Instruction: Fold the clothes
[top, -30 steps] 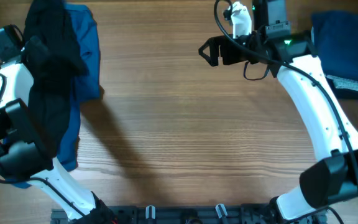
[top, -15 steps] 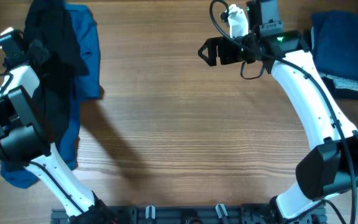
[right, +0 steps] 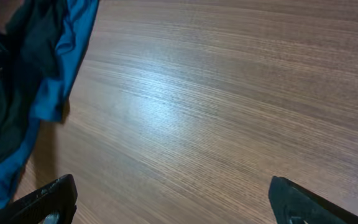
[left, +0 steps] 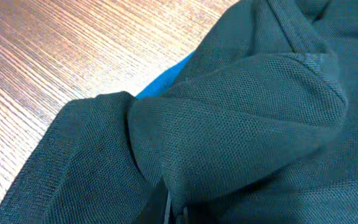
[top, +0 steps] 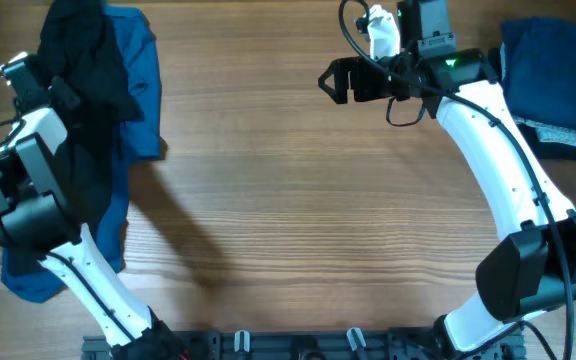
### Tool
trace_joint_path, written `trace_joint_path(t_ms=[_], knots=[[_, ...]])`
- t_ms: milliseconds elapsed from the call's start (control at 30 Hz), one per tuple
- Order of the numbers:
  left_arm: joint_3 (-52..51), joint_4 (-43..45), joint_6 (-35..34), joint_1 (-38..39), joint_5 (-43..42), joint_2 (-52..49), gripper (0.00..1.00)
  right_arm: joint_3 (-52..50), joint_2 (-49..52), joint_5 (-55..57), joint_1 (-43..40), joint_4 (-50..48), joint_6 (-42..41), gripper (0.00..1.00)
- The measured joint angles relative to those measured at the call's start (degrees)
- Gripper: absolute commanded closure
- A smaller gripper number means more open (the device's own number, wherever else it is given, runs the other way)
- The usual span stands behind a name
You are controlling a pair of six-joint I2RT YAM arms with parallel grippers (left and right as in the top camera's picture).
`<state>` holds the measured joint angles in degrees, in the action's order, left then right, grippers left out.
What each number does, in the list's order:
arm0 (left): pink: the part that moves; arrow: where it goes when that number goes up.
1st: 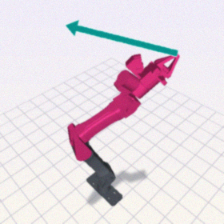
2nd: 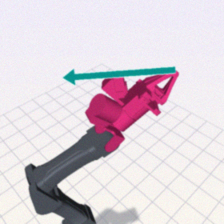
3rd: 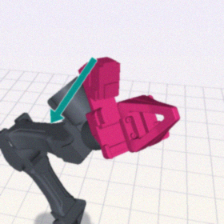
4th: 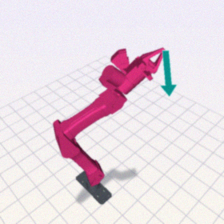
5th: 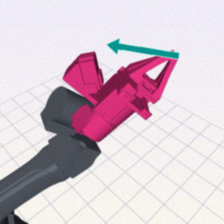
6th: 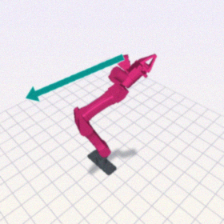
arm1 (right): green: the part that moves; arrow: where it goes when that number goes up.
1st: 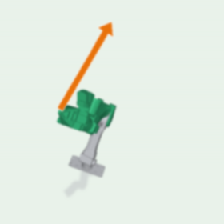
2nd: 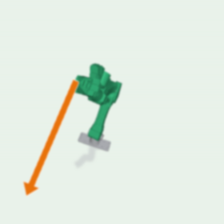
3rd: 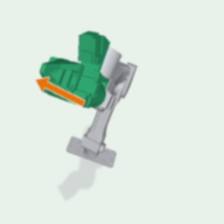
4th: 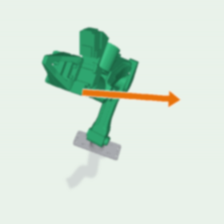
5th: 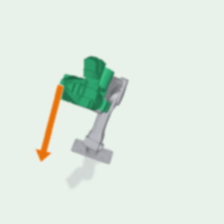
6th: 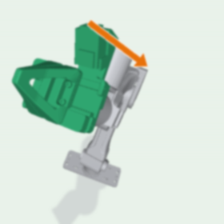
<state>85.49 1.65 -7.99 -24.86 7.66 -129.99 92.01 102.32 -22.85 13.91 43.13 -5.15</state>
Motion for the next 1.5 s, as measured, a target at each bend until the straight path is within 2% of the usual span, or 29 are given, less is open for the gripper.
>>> trace_joint_path(t_ms=[133, 333, 467, 600, 667, 867, 1000, 1100, 1267, 1367, 1500], knots=[[-0.2, -3.0, -0.2, 0.0, 0.0, 5.8, 0.96, 0.0, 0.0, 0.0, 0.0, -2.0, -1.1, 0.00], [-0.1, -6.0, -2.1, 0.6, -0.8, 28.1, 0.96, 0.0, 0.0, 0.0, 0.0, -2.8, -1.5, 0.01], [-0.1, -10.2, -2.4, 4.7, -1.7, 40.0, 0.96, 0.0, 0.0, 0.0, 0.0, -2.3, -1.6, 0.02], [-0.1, -15.1, -2.6, 11.2, -6.6, 46.1, 0.96, 0.0, -0.7, 0.0, -0.2, 0.0, -1.7, 0.01], [-0.1, -16.1, -2.9, 14.8, -10.1, 47.3, 0.96, 0.0, -2.8, 0.0, -0.9, 1.6, -1.7, 0.01], [-0.1, -17.7, -6.5, 27.5, -22.3, 47.6, 0.96, 1.0, -19.0, 0.3, -9.0, 9.2, -2.1, 0.01], [-0.1, -16.2, -8.0, 34.1, -27.5, 47.6, 0.96, 1.2, -22.5, 0.3, -11.5, 12.4, -2.1, 0.01], [-0.1, -15.1, -8.6, 37.4, -31.4, 47.7, 0.96, 1.2, -22.0, 0.1, -11.7, 14.5, -2.2, 0.00], [-0.1, -15.0, -8.7, 37.8, -33.4, 49.0, 0.96, 1.2, -19.3, -5.0, -11.7, 14.6, -2.8, 0.03], [-0.1, -15.0, -8.9, 37.8, -34.3, 49.3, 0.96, 1.1, -15.1, -9.9, -11.7, 11.9, -2.1, 0.10], [-0.1, -15.0, -9.1, 37.8, -34.6, 49.3, 0.96, -0.4, -8.5, -20.3, -11.4, 6.1, 2.0, 0.12]])
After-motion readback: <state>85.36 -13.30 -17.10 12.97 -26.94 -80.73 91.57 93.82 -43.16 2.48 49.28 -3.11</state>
